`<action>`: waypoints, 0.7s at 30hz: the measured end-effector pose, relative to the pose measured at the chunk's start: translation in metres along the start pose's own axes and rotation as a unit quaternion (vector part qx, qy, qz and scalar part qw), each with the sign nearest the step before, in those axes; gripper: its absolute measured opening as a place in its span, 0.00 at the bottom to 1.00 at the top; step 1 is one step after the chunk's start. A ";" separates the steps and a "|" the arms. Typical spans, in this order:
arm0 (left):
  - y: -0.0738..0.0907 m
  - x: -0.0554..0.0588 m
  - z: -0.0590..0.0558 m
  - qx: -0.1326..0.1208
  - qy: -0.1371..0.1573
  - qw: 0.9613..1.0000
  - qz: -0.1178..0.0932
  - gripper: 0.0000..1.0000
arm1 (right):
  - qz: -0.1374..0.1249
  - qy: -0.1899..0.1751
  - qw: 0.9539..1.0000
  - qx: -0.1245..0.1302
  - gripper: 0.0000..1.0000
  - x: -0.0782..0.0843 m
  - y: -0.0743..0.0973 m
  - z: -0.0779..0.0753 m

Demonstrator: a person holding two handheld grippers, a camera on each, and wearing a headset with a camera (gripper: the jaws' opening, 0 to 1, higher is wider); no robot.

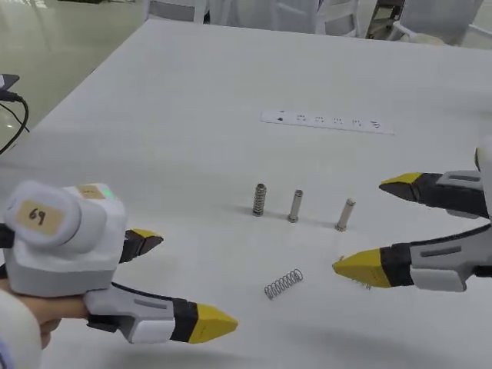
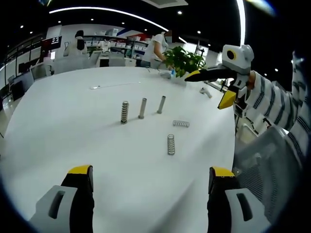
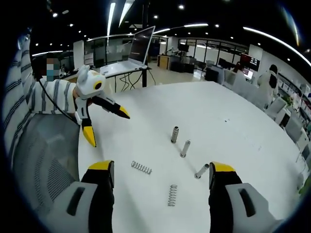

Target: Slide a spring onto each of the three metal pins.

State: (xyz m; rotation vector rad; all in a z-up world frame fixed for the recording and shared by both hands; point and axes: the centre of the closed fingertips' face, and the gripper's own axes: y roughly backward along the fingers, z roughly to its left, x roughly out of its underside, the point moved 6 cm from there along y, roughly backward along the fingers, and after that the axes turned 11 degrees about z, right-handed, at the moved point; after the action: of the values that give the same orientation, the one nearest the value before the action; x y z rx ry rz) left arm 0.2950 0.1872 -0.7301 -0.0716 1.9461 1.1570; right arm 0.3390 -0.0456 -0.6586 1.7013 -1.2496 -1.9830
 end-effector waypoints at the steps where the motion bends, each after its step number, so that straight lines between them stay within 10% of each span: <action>1: 0.000 0.000 0.000 0.001 -0.001 1.000 0.000 0.96 | -0.005 -0.007 1.000 0.001 0.80 0.003 0.001 0.001; 15: 0.003 -0.001 -0.001 0.002 -0.004 1.000 0.003 0.95 | -0.032 -0.068 0.997 0.013 0.92 0.041 0.004 0.013; 21: 0.004 0.001 -0.001 0.001 -0.003 1.000 0.007 0.95 | 0.002 -0.089 0.996 0.011 0.99 0.064 0.000 0.018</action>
State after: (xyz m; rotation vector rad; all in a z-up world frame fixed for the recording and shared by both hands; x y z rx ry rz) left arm 0.2928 0.1890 -0.7278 -0.0545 1.9461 1.1624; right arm 0.3045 -0.0804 -0.7040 1.5599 -1.3345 -2.1656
